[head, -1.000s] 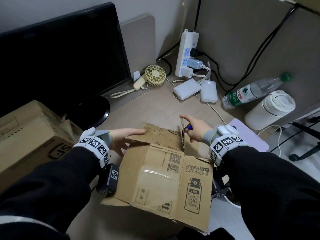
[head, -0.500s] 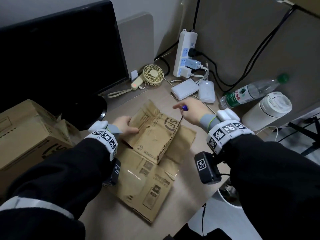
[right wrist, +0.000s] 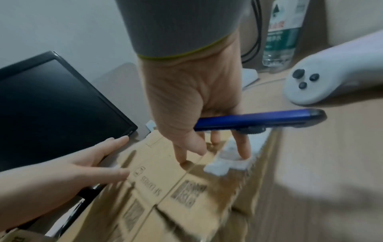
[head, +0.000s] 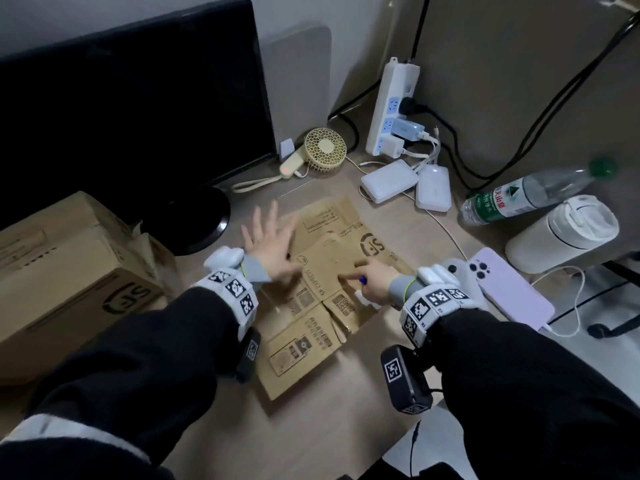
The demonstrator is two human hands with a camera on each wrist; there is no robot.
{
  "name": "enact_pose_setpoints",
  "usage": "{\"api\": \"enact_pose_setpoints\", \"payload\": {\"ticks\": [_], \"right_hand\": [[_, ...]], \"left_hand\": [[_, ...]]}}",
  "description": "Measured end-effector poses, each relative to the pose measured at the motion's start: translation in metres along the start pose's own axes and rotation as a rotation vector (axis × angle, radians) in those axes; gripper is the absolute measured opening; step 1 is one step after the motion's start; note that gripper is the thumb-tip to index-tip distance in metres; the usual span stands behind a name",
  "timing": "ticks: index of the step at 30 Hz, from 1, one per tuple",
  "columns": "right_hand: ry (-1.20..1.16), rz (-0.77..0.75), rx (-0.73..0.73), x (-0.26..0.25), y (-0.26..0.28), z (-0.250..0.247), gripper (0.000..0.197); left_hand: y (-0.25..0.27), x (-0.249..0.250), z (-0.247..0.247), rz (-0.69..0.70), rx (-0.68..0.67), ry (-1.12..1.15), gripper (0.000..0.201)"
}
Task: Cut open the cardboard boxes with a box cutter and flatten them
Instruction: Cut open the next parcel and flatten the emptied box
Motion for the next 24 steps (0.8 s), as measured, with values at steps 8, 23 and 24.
{"api": "enact_pose_setpoints", "payload": {"ticks": [8,23,24], "right_hand": [[0.021,0.038,-0.029,-0.024,-0.021,0.015,0.061],[-0.069,0.055,0.057,-0.029,-0.072,-0.014,0.028],[-0.062,0.061,0.065,-0.031,-0.078,-0.012,0.022]], "left_hand": [[0.040,-0.013,0.077,-0.029,-0.253,-0.046,0.112],[-0.017,-0.049,0.057,-0.159,-0.220,0.042,0.075],[-0.018,-0.050,0.059,-0.169,-0.223,0.046,0.076]]}}
Point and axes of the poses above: each hand's wrist, its own y-axis away from the middle knuckle, its own z-axis out of the palm, x = y × z, the point moved 3 cm from there along -y, towards the middle knuckle, and after that the axes turned 5 degrees about x, right-handed, at the moved point
